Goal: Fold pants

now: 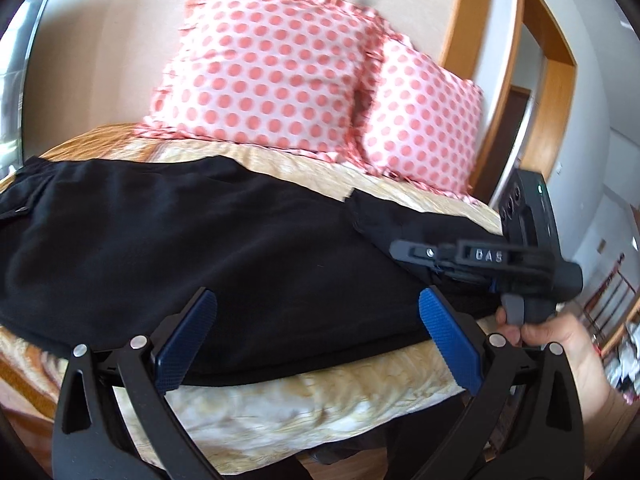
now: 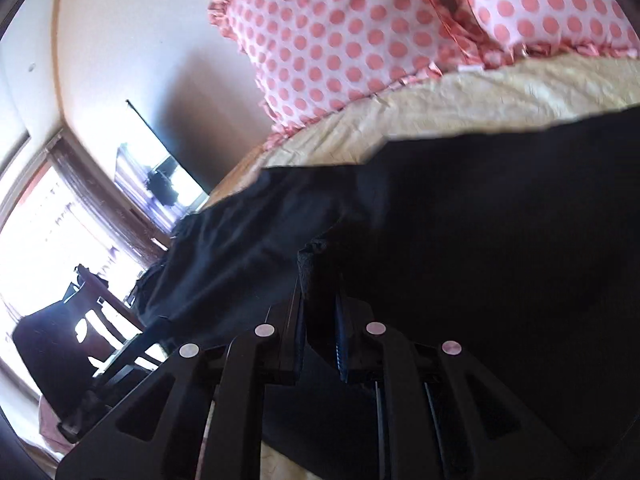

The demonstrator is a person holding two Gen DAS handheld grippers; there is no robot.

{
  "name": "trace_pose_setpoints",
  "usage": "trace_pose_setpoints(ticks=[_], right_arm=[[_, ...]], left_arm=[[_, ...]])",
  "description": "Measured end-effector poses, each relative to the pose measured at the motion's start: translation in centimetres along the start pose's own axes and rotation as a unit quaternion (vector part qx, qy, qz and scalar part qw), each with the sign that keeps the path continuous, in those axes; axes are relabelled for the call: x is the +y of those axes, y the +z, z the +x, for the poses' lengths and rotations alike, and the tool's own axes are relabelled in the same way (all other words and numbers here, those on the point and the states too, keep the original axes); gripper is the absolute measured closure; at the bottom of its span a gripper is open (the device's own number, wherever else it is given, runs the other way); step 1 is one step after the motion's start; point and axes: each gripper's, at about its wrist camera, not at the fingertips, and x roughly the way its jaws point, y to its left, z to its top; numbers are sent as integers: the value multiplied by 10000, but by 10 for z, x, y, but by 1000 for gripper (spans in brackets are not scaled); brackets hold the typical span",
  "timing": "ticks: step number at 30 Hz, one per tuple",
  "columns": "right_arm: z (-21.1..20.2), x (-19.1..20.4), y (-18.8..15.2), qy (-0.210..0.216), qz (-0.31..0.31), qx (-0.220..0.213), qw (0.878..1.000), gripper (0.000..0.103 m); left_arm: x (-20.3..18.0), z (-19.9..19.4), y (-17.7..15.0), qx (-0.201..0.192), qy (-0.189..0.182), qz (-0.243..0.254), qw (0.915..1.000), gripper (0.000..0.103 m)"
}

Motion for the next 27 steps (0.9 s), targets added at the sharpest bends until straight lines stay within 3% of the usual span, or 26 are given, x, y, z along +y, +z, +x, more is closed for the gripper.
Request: trace_pose_setpoints(ticks=[6, 7, 10, 14, 21, 27], right_arm=[[-24, 22, 23, 419, -27, -757, 9962, 90], [-16, 28, 21, 481, -28, -654, 9967, 90], [30, 35, 2, 581, 116, 311, 9978, 90], [33, 48, -4, 937, 47, 221, 9953, 90], [35, 55, -10, 682, -275, 388, 9965, 90], [38, 76, -36, 67, -1521, 509, 9870, 89]], left_arm=[[14, -8, 8, -210, 133, -243, 9994, 2], [15, -9, 9, -239, 145, -297, 9992, 2], [18, -10, 11, -263, 142, -422, 9987, 2], [19, -15, 10, -291, 238, -396, 9985, 2], [28, -19, 12, -338, 396, -463, 9976, 2], [36, -26, 15, -464, 545, -525, 9961, 2]])
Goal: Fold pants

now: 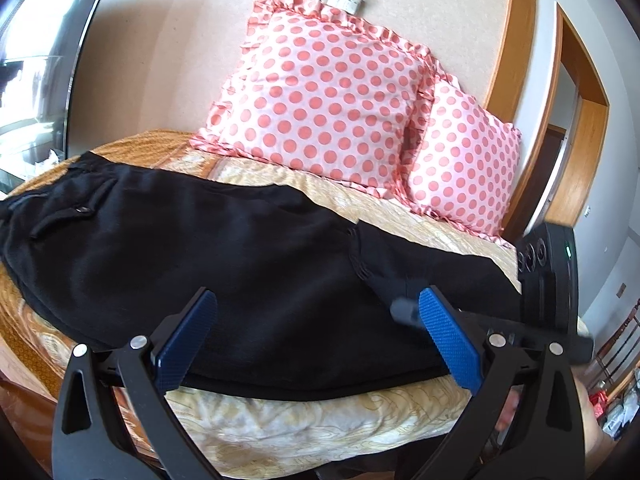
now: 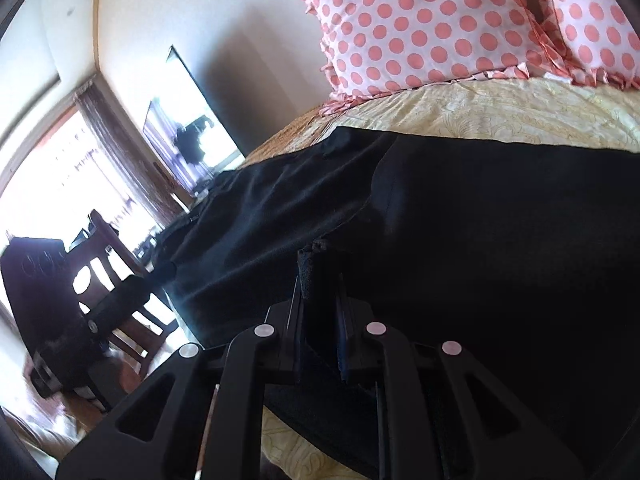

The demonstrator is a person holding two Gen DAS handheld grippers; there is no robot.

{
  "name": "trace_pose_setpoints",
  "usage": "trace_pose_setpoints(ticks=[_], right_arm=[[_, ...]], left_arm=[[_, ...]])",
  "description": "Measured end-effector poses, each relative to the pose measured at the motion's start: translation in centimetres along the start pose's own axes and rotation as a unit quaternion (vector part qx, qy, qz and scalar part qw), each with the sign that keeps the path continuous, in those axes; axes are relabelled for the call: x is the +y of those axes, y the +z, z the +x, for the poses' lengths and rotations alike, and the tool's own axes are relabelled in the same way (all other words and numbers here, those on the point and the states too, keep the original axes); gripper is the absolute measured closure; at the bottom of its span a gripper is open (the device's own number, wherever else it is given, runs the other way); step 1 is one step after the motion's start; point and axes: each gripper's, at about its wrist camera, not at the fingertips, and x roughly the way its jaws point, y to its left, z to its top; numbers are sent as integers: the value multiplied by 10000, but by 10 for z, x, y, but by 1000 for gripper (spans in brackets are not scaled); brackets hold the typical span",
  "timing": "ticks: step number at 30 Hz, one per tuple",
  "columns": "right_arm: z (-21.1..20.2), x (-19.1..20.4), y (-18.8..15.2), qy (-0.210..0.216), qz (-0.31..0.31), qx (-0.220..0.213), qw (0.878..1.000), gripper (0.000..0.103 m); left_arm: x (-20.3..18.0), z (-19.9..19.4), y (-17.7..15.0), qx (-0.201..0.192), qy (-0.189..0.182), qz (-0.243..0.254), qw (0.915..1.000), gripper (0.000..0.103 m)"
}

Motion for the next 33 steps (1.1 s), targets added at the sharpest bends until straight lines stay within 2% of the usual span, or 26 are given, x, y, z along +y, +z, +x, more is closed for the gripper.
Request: trace_pose_setpoints(ticks=[2, 4, 5, 7, 9, 10, 12, 13, 15, 17, 19, 23, 25, 29, 33], right_arm=[[-3, 14, -5, -236, -557, 0, 9982, 79], [-8, 27, -7, -203, -885, 52, 9959, 46], [-12, 30, -8, -137, -940, 12, 9955, 45], [-23, 33, -6, -32, -954, -251, 9951, 45], [-33, 32, 1, -337, -945, -604, 9931, 45], [-33, 32, 5, -692, -1021, -679, 9900, 45], [-22, 32, 9, -1315, -1180, -546, 9828, 45], [-16, 31, 9, -1480, -1237, -424, 9803, 45], [5, 32, 3, -1662, -1399, 38, 9761, 45], [5, 38, -4, -1795, -1582, -77, 9709, 46], [3, 39, -6, -1832, -1658, -83, 9690, 46], [-1, 21, -5, -1498, -1212, -88, 9812, 45], [-1, 15, -3, -1385, -1063, -64, 9846, 44], [-1, 21, -5, -1402, -1109, -68, 9839, 44], [-1, 20, -5, -1376, -1079, -71, 9846, 44]], left_arm=[[6, -4, 2, -86, 122, -30, 9999, 2], [12, -9, 4, -179, 242, -86, 9995, 2], [18, -13, 6, -250, 346, -137, 9990, 2], [28, -19, 8, -360, 513, -232, 9978, 2], [39, -24, 10, -452, 676, -341, 9961, 2], [43, -26, 11, -479, 733, -382, 9954, 2], [55, -31, 13, -555, 953, -549, 9924, 2], [59, -33, 14, -574, 1014, -612, 9913, 2], [72, -38, 15, -596, 1138, -825, 9883, 2], [89, -44, 16, -562, 1207, -1116, 9848, 2], [109, -48, 17, -535, 1207, -1510, 9797, 2], [160, -54, 18, -389, 874, -2539, 9625, 2], [175, -53, 18, -322, 750, -2841, 9553, 2], [207, -47, 18, -167, 386, -3529, 9347, 2], [221, -42, 18, -97, 149, -3961, 9180, 2]])
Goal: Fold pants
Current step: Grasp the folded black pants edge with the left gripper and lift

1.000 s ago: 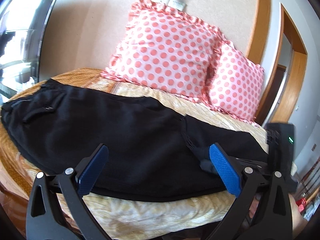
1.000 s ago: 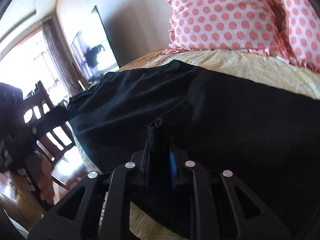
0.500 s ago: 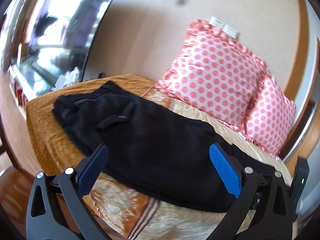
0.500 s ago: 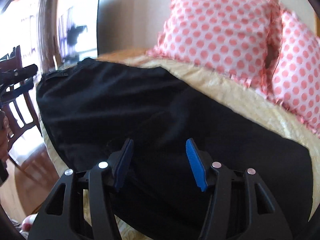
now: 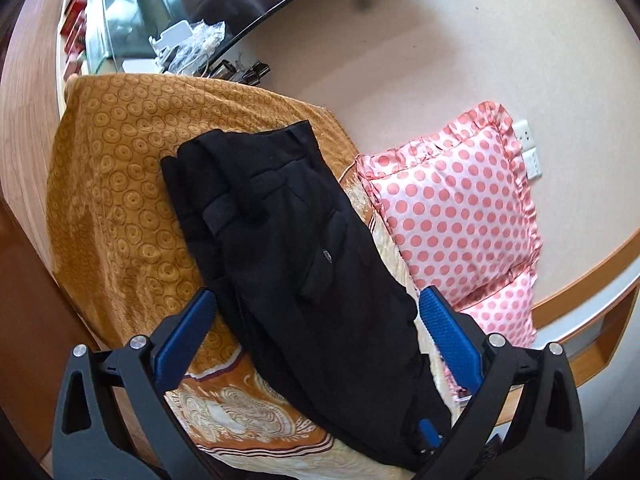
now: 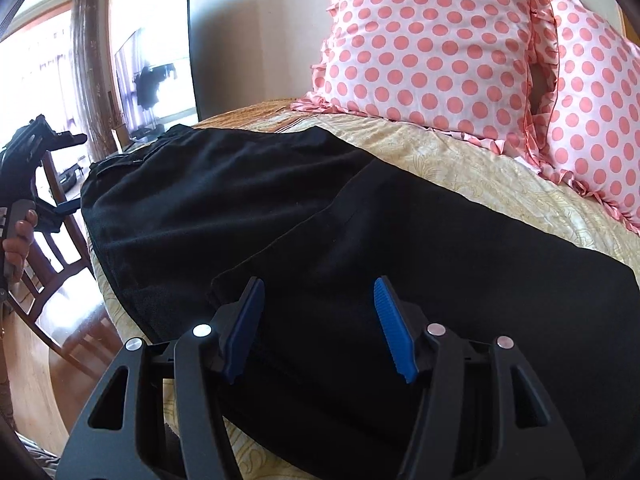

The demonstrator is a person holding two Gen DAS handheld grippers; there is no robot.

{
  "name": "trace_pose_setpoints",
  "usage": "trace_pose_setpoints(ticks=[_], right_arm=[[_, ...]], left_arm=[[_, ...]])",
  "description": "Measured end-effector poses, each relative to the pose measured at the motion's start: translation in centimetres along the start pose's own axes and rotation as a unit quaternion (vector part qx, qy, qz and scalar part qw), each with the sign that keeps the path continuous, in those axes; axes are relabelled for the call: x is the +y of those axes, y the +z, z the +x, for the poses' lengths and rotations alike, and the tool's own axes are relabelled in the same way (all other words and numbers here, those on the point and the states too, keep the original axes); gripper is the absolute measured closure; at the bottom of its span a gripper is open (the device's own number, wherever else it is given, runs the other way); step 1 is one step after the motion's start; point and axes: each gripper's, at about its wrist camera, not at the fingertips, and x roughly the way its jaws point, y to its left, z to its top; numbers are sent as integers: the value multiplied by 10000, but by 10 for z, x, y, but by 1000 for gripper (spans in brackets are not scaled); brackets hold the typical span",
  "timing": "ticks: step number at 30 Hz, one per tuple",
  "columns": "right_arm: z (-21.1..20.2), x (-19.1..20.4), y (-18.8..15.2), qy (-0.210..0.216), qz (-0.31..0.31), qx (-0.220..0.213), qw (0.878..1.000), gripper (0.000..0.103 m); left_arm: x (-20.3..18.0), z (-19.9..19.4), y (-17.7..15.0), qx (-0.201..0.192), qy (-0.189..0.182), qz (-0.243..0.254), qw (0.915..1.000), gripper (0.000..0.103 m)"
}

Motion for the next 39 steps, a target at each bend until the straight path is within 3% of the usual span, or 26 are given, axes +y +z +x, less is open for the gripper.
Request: trace_pose_setpoints(ticks=[4, 8, 15, 20, 23, 27, 30, 32, 35, 39], right_arm=[[1, -1, 1, -10, -4, -11, 10000, 44], [1, -1, 1, -9, -6, -12, 10000, 44], [0, 0, 1, -22, -47, -36, 10000, 44], [-1, 1, 0, -32, -69, -95, 9999, 42], [-3, 1, -1, -13, -94, -157, 9998, 36], [-12, -1, -6, 124, -98, -277, 9995, 32], [-22, -4, -13, 308, 2, -394, 9987, 27], [-29, -7, -17, 354, 13, -461, 9983, 27], [-41, -19, -25, 572, 202, -591, 9964, 27], [-62, -40, -36, 639, 525, -830, 9931, 27]], left_arm=[[6, 1, 3, 89, -184, -363, 9991, 2], [17, 2, -4, 455, -643, -1049, 9914, 2], [10, 12, 0, 300, -495, -1100, 9922, 3], [-4, 14, 0, -19, 205, -663, 9976, 28], [-7, 17, -1, -71, 468, -436, 9979, 44], [-8, 18, 1, -168, 689, -252, 9972, 78], [-10, 17, -1, -257, 762, -80, 9967, 84], [-28, 16, -5, -409, 997, 465, 9931, 86], [-71, 12, -16, -707, 1207, 1456, 9794, 88], [-133, 10, -36, -876, 994, 2501, 9591, 89]])
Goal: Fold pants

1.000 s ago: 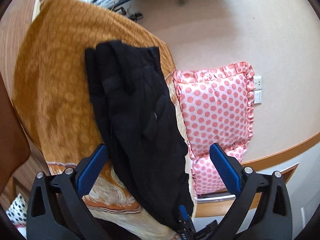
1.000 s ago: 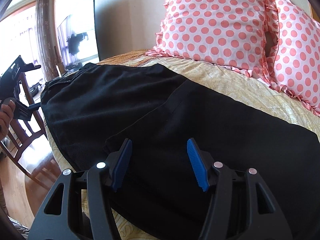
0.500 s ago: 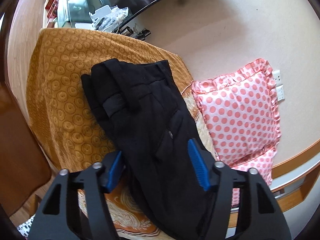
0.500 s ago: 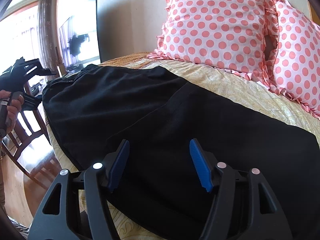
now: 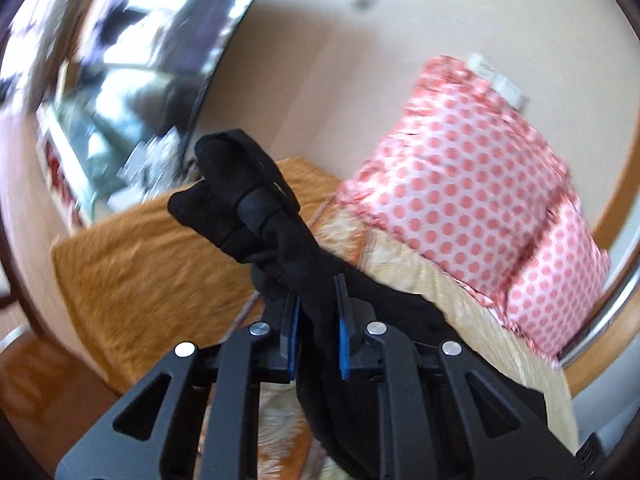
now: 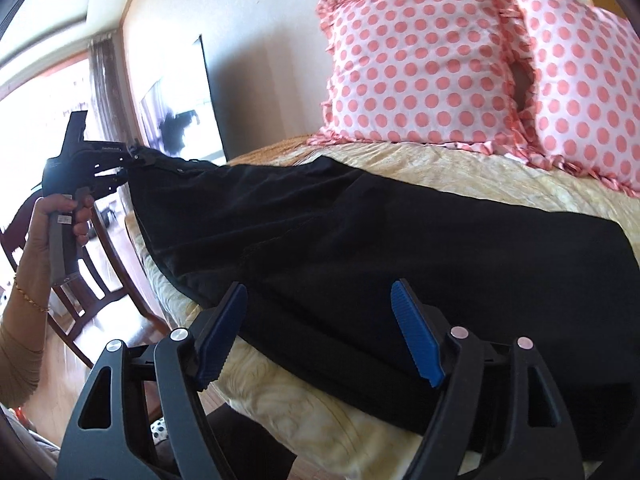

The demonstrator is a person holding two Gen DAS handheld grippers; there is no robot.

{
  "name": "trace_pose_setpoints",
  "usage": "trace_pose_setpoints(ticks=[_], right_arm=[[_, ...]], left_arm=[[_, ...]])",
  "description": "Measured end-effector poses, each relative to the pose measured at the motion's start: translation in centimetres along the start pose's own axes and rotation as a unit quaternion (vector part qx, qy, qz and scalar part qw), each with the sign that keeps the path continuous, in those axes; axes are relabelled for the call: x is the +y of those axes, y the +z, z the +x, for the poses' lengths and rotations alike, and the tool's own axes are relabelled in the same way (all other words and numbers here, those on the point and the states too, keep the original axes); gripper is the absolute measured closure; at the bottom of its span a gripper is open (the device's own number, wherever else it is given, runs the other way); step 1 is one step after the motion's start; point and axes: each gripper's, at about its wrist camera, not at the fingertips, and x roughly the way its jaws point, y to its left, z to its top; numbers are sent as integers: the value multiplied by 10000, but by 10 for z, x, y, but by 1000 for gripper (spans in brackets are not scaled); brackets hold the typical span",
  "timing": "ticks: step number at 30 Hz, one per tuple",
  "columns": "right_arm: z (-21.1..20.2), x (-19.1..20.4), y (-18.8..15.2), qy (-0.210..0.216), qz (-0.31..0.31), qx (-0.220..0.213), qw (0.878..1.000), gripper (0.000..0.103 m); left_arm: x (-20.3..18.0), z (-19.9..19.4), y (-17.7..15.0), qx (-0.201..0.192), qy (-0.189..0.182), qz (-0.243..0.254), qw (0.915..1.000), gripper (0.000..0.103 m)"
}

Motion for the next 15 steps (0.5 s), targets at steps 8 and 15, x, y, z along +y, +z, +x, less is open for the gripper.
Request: trace_pose_setpoints(ticks=[8, 15], right_arm=[[-56, -45, -10, -283, 756, -574, 9951, 26], [-111, -85, -26, -815, 1258, -1011, 9835, 25]], left_arm=[[-144, -13, -8, 60, -1190, 1549, 9807, 91], [-253, -11, -62, 469, -2531, 2248, 9398, 91]])
